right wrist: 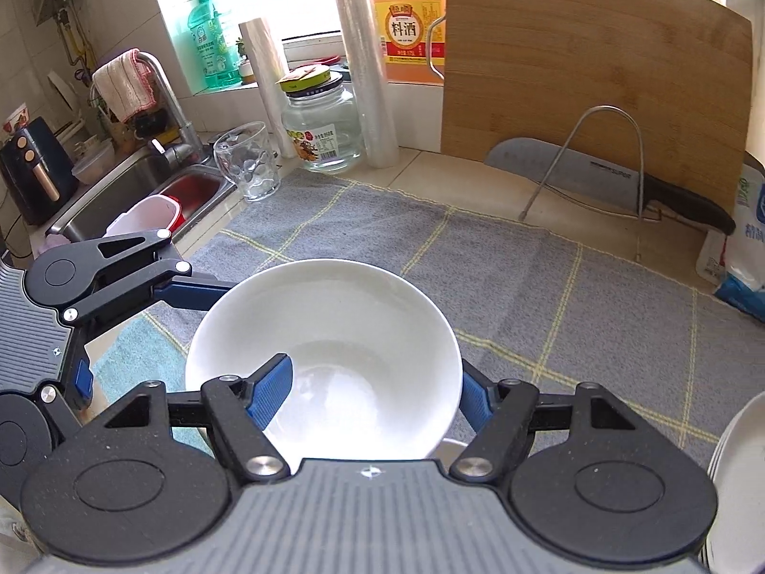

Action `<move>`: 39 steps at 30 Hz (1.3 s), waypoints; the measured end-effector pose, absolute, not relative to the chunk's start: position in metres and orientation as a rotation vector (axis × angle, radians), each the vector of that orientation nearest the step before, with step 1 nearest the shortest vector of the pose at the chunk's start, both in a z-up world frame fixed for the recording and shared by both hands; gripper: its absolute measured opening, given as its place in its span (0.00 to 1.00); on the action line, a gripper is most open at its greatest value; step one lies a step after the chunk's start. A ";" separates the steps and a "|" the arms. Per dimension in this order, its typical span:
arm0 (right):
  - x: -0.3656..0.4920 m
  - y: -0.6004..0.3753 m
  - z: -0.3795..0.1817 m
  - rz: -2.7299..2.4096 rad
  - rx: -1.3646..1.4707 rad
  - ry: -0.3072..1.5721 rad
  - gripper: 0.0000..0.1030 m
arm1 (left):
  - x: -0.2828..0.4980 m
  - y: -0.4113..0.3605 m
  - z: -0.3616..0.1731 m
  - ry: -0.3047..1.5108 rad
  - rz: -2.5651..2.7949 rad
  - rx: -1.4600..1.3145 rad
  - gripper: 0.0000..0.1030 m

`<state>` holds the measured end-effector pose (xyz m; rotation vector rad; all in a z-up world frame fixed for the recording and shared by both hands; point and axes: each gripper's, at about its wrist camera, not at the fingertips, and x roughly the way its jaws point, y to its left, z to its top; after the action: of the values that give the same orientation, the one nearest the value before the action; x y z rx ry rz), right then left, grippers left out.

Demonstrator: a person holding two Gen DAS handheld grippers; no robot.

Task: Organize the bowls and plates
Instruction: 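Carry the held bowl with the right tool onto the nested bowls, then grip the bowl stack with the left tool while the right tool grips it too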

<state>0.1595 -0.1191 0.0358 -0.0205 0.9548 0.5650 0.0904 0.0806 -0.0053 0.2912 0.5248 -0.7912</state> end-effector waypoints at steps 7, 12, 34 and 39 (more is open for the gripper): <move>0.136 -0.149 0.035 0.500 -0.002 0.962 0.75 | 0.080 0.057 -0.012 0.540 -0.862 0.295 0.86; 0.128 -0.160 0.029 0.470 0.011 0.977 0.75 | 0.078 0.047 -0.019 0.564 -0.892 0.295 0.86; 0.123 -0.161 0.006 0.471 -0.026 0.994 0.77 | 0.085 0.033 -0.043 0.648 -0.901 0.339 0.88; 0.119 -0.159 0.006 0.478 -0.039 0.981 0.90 | 0.085 0.035 -0.044 0.659 -0.920 0.353 0.93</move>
<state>0.1185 -0.1589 0.0055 -0.0391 0.9809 0.4781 0.0848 0.0354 -0.0444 0.3534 0.6585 -0.9197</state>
